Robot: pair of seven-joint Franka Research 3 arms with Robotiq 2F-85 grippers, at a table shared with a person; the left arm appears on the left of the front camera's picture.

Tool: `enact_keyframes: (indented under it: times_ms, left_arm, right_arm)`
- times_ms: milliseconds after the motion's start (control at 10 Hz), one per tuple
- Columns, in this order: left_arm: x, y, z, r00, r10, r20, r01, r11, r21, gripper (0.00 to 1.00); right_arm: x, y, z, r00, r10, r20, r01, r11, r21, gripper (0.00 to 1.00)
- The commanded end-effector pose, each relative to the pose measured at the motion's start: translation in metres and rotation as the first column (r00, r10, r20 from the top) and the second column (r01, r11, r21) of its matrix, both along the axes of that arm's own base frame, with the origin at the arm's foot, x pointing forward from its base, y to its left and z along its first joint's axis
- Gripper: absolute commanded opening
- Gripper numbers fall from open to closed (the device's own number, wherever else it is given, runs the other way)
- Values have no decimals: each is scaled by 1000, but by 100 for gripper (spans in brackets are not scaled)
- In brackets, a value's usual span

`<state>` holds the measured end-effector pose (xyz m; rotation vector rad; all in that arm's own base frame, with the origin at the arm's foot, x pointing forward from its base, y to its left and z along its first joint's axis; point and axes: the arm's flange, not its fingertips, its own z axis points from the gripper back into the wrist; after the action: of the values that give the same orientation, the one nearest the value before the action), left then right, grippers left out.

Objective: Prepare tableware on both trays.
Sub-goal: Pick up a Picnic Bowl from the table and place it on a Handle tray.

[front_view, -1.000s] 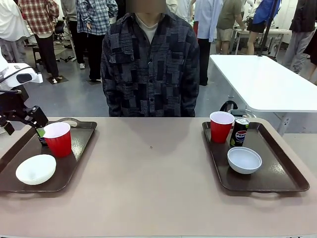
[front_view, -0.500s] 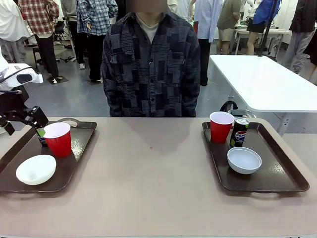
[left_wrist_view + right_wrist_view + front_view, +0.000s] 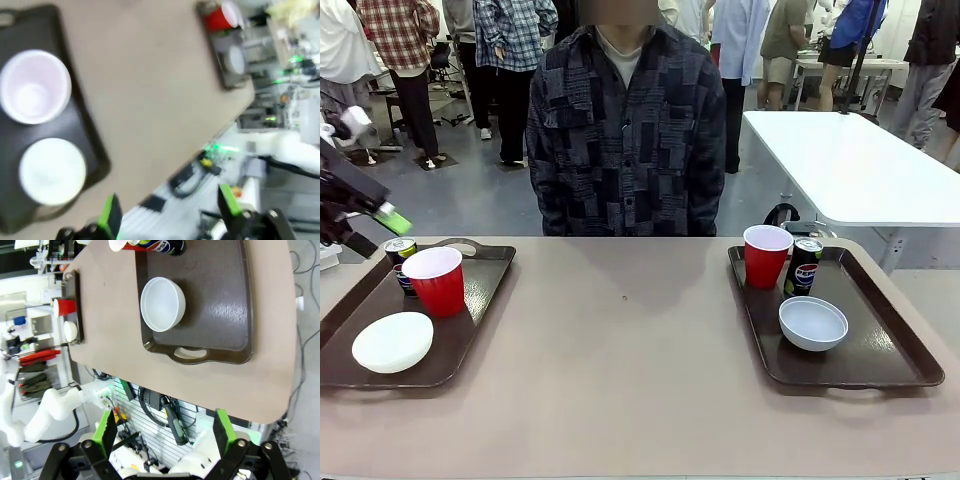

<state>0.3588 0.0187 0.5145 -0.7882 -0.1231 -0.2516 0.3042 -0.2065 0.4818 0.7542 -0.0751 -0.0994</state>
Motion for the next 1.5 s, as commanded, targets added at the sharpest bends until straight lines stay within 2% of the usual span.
enact_keyframes:
  times_ms: [0,200,300,600,1000,1100,1200,1400]
  left_arm:
    - [3,39,-8,995,28,-94,-43,985,-166,100]
    - [2,73,-10,989,85,-119,-102,984,-145,100]
    - [4,95,-10,983,147,-111,-160,979,-129,100]
    - [-2,136,-7,968,226,-108,-237,966,-99,100]
    - [0,151,-2,949,296,-109,-302,952,-46,100]
    - [1,146,1,953,282,-107,-284,959,-9,100]
    - [-3,151,-5,954,279,-112,-290,952,-99,100]
    - [-3,151,-5,954,279,-112,-290,952,-99,100]
  right_arm:
    - [1,2,1,1000,-3,6,3,1000,13,100]
    - [1,2,1,1000,-3,6,3,1000,13,100]
    - [1,2,1,1000,-3,6,3,1000,13,100]
    - [1,2,1,1000,-3,6,3,1000,13,100]
    - [1,2,1,1000,-3,6,3,1000,13,100]
    - [1,2,1,1000,-3,6,3,1000,13,100]
    - [1,2,1,1000,-3,6,3,1000,13,100]
    - [1,2,1,1000,-3,6,3,1000,13,100]
